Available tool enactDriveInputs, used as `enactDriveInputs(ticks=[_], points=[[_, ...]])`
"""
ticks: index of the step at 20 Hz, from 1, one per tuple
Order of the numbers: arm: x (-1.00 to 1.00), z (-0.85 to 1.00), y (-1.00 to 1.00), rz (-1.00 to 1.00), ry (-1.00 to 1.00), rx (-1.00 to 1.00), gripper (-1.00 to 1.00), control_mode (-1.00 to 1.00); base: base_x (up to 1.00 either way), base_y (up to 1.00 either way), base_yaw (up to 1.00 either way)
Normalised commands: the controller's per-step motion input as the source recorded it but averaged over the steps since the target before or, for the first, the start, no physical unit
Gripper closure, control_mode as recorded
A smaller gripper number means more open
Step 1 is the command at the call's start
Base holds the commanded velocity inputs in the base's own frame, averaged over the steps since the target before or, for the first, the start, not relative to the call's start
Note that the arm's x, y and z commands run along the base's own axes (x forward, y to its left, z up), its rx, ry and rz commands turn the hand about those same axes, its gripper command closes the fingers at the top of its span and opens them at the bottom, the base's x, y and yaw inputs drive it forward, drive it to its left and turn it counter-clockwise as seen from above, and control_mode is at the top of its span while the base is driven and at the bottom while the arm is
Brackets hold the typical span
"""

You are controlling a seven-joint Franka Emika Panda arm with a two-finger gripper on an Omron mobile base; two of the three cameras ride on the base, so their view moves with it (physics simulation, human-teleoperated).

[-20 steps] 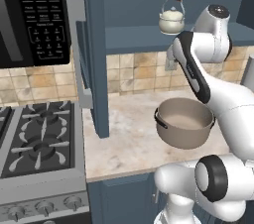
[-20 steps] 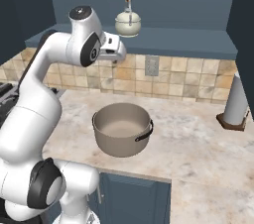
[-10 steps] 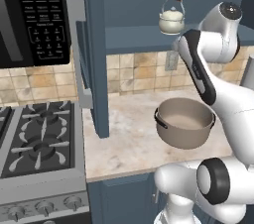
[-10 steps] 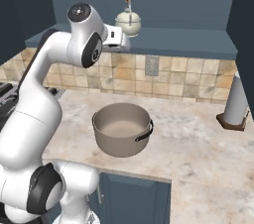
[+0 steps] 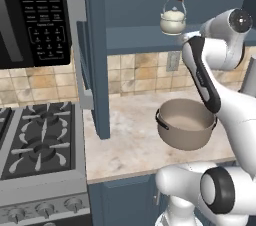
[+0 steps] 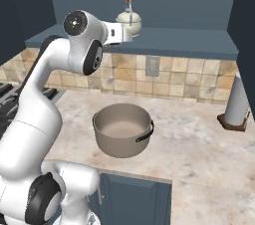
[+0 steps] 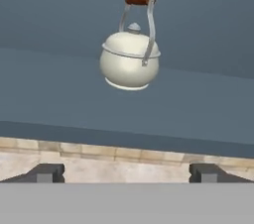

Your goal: Pick the kettle from the cabinet and place it on a stove burner. Then pick the pot from the counter and place it on another stove burner. Finally, turn both burners on.

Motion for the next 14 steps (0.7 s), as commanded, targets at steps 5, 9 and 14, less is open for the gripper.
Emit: enactDriveInputs(ticks=[5, 9, 14], points=[[0.00, 0.23, -0.04, 0.00, -0.14, 0.00, -1.00, -1.00, 0.00, 0.00, 0.00], [0.03, 0.28, -0.01, 0.00, -0.07, 0.00, -1.00, -1.00, 0.00, 0.00, 0.00], [0.06, 0.30, -0.03, 0.00, -0.01, 0.00, -1.00, -1.00, 0.00, 0.00, 0.00]])
